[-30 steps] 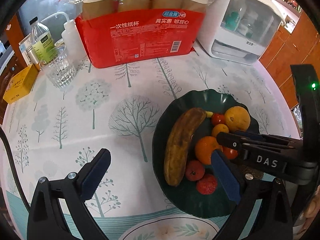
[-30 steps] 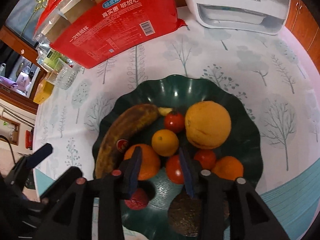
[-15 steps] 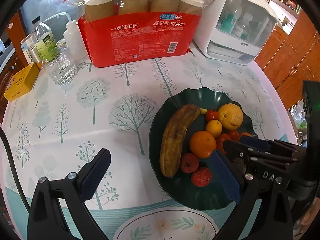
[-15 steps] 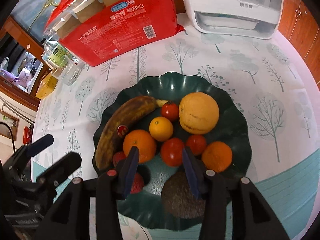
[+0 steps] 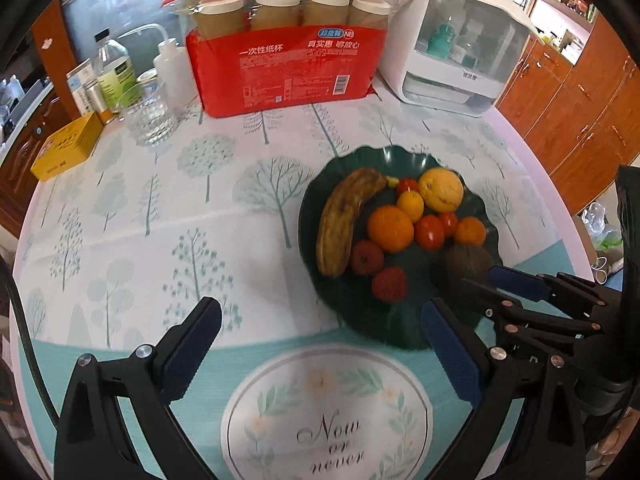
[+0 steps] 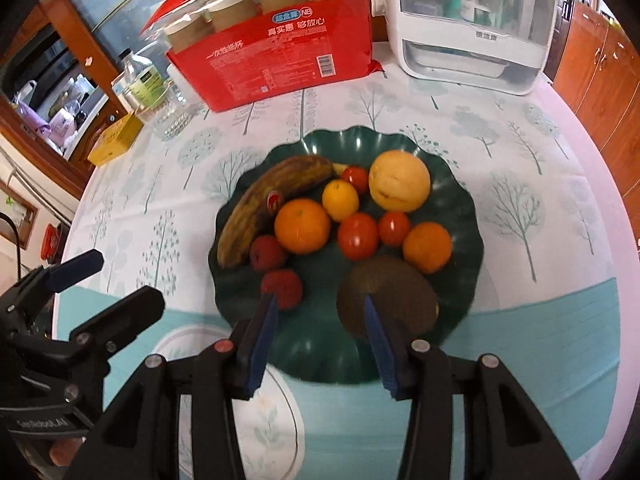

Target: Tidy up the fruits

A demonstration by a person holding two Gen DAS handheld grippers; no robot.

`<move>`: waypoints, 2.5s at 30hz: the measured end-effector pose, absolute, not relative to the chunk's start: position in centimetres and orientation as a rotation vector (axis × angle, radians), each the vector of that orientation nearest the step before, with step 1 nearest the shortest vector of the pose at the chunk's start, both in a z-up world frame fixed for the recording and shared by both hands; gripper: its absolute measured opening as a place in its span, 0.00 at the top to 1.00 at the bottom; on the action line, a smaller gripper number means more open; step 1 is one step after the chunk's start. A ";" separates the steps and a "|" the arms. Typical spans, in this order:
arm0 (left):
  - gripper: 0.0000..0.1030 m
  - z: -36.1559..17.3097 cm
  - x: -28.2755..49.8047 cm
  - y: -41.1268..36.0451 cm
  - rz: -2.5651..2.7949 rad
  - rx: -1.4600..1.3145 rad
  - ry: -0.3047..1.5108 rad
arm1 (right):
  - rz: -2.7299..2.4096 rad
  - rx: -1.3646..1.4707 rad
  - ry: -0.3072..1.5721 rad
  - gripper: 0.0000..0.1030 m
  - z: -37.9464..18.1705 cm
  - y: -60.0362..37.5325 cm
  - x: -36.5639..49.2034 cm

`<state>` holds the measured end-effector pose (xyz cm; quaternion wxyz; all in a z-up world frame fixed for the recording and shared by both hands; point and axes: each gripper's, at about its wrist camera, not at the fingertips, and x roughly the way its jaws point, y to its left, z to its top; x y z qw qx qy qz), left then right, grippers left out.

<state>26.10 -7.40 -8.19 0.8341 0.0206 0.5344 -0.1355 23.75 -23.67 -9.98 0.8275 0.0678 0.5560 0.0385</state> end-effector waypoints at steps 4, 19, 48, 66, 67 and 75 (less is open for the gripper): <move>0.03 -8.2 23.4 -7.1 -0.278 0.047 1.139 | 0.078 0.148 1.186 0.56 -10.0 -23.8 21.1; 0.03 -7.0 12.5 -5.3 -0.228 0.022 1.138 | 0.081 0.114 1.171 0.56 -8.6 -22.6 10.8; 0.03 -0.8 3.0 -4.0 -0.058 0.030 1.024 | 0.052 0.093 1.027 0.52 -0.9 -20.0 1.9; 0.03 -0.8 2.3 -4.0 -0.049 0.019 1.037 | 0.061 0.093 1.045 0.52 -1.4 -19.9 1.3; 0.03 -0.8 2.3 -4.0 -0.047 0.019 1.038 | 0.061 0.094 1.045 0.52 -1.4 -19.9 1.3; 0.03 -0.9 2.2 -4.0 -0.049 0.018 1.039 | 0.061 0.095 1.046 0.52 -1.4 -19.9 1.3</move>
